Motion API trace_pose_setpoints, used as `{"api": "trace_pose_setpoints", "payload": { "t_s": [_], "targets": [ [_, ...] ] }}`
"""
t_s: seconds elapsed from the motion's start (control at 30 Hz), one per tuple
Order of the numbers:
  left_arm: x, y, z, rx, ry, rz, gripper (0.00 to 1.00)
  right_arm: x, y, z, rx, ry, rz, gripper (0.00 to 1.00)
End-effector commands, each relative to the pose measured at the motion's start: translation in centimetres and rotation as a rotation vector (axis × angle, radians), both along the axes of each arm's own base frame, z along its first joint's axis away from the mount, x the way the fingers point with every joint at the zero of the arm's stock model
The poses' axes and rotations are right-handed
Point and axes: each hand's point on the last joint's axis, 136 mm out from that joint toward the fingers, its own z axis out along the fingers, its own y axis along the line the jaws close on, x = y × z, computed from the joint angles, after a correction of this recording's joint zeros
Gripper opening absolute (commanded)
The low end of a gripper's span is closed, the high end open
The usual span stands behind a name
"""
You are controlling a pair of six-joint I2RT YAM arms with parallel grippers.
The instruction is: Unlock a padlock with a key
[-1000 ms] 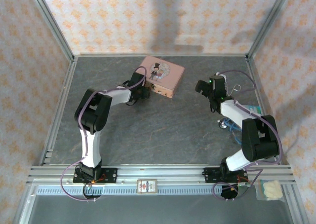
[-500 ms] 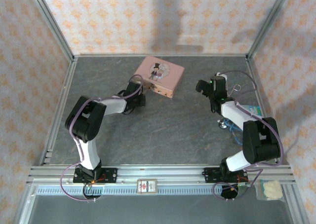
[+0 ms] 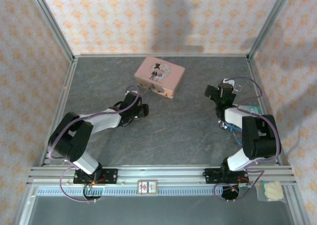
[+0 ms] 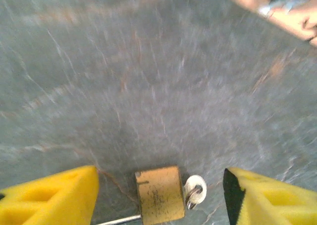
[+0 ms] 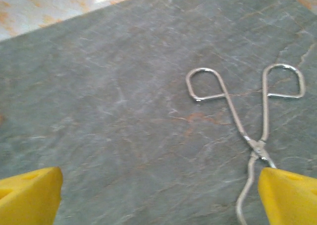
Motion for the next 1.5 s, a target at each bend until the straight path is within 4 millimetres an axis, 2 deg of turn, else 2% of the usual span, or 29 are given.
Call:
{"api": "trace_pose_setpoints", "payload": {
  "t_s": [0.0,0.03,0.07,0.17,0.27,0.33,0.4,0.5,0.57,0.63,0.77,0.83,0.9,0.93,1.03,1.13,1.47],
  "targets": [
    [2.9,2.9,6.2,0.074,-0.198,0.096,0.89,0.6,-0.1,0.9,-0.073,-0.107,0.056,1.0],
    [3.4,4.2,7.3,0.101,-0.242,0.128,0.97,0.3,-0.5,1.0,-0.088,-0.129,0.038,1.0],
    [3.7,5.7,8.1,0.13,-0.277,0.17,0.99,0.1,-0.7,1.2,-0.099,-0.161,0.029,1.0],
    [4.1,10.4,9.2,0.182,-0.333,0.299,0.99,-0.4,-0.5,1.1,-0.098,-0.177,0.042,1.0],
    [3.6,15.6,8.7,0.224,-0.351,0.452,0.99,-1.7,0.0,2.0,-0.096,-0.251,0.076,1.0],
    [2.9,18.2,7.9,0.277,-0.349,0.52,0.99,-2.5,0.3,2.3,-0.097,-0.285,0.097,1.0],
    [2.5,19.4,7.5,0.319,-0.368,0.544,0.99,-3.4,0.2,2.5,-0.097,-0.317,0.091,1.0],
    [2.9,19.9,8.1,0.334,-0.397,0.543,0.99,-5.3,-1.0,3.2,-0.088,-0.433,0.01,1.0],
    [3.0,20.1,8.7,0.362,-0.441,0.538,0.99,-5.0,-1.0,2.4,-0.089,-0.365,0.013,1.0],
    [2.5,20.6,8.8,0.393,-0.496,0.555,0.99,-5.3,-1.1,3.0,-0.092,-0.412,0.01,1.0],
    [0.8,21.4,7.5,0.406,-0.579,0.587,0.99,-5.2,-1.1,2.8,-0.091,-0.393,0.011,1.0],
    [0.9,20.8,8.0,0.397,-0.614,0.535,1.0,-5.2,-1.0,2.8,-0.091,-0.393,0.012,1.0],
    [0.4,19.9,9.3,0.382,-0.75,0.46,1.0,-5.1,-1.0,2.7,-0.091,-0.383,0.014,1.0],
    [0.1,20.2,8.2,0.353,-0.739,0.451,1.0,-5.1,-1.0,2.8,-0.091,-0.392,0.013,1.0],
    [-1.4,20.1,8.8,0.282,-0.863,0.416,1.0,-5.1,-1.0,2.8,-0.091,-0.39,0.012,1.0],
    [-1.5,19.4,8.4,0.274,-0.84,0.364,1.0,-5.1,-1.1,2.7,-0.092,-0.387,0.012,1.0],
    [-0.2,20.2,7.9,0.298,-0.794,0.409,1.0,-5.1,-1.0,2.7,-0.091,-0.387,0.013,1.0]
  ]
}}
